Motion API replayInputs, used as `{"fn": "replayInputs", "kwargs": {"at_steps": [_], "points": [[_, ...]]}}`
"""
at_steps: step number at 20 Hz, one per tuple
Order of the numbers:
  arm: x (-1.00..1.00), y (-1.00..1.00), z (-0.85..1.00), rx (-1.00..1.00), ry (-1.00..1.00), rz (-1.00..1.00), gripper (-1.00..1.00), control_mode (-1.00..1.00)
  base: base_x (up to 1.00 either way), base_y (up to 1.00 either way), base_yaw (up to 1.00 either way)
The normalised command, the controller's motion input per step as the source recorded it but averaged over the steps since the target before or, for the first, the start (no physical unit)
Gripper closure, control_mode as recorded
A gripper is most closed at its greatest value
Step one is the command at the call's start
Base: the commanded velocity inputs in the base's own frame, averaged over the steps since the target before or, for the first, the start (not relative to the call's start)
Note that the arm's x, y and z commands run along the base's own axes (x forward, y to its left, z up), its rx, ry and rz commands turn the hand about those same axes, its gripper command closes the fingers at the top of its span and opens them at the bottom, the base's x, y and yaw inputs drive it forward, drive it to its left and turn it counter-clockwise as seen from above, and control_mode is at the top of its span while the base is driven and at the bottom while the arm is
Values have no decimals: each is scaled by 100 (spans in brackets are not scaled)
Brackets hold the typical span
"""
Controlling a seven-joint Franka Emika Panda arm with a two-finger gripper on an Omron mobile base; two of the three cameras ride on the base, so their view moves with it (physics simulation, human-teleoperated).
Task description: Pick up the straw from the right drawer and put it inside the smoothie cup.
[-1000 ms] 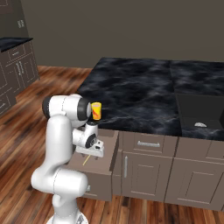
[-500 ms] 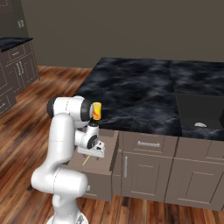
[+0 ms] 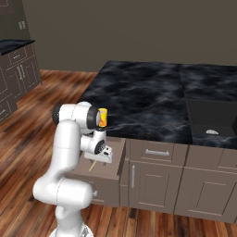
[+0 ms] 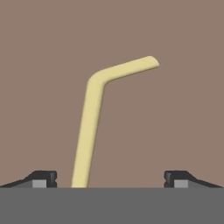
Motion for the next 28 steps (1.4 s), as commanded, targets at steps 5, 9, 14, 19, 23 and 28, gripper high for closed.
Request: {"fn": "replayInputs", "kwargs": {"at_steps": [5, 9, 14, 19, 23, 28], "points": [[-13, 0, -28, 0, 0, -2, 100, -100, 0, 0, 0], [-45, 0, -28, 0, 0, -4, 100, -100, 0, 0, 0], [-69, 0, -37, 0, 0, -7, 100, -100, 0, 0, 0], [-36, 0, -20, 0, -1, -6, 100, -100, 0, 0, 0], [9, 0, 0, 0, 0, 0, 100, -100, 0, 0, 0], [2, 5, -1, 0, -1, 6, 100, -100, 0, 0, 0]]}}
